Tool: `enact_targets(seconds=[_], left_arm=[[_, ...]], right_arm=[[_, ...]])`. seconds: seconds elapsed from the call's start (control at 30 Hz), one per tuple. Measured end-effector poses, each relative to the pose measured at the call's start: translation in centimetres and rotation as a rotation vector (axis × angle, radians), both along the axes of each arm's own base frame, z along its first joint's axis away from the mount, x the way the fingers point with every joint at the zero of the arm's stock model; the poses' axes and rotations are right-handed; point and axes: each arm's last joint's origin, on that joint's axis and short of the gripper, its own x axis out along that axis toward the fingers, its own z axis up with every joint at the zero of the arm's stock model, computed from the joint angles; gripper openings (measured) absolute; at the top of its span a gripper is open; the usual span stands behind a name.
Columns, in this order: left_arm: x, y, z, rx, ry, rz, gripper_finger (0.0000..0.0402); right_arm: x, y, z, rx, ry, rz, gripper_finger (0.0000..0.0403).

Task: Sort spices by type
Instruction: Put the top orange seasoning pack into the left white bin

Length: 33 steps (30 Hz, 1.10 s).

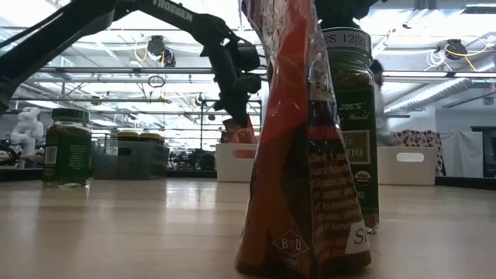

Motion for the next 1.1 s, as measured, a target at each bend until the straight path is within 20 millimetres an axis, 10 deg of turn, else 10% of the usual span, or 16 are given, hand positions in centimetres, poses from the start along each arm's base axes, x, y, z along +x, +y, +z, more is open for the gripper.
enact_targets(seconds=[1.1], left_arm=[[-0.3, -0.2, -1.4, 0.080, 0.163, -0.141, 0.0012]], right_arm=[[0.1, -0.7, 0.1, 0.019, -0.012, -0.038, 0.0219]])
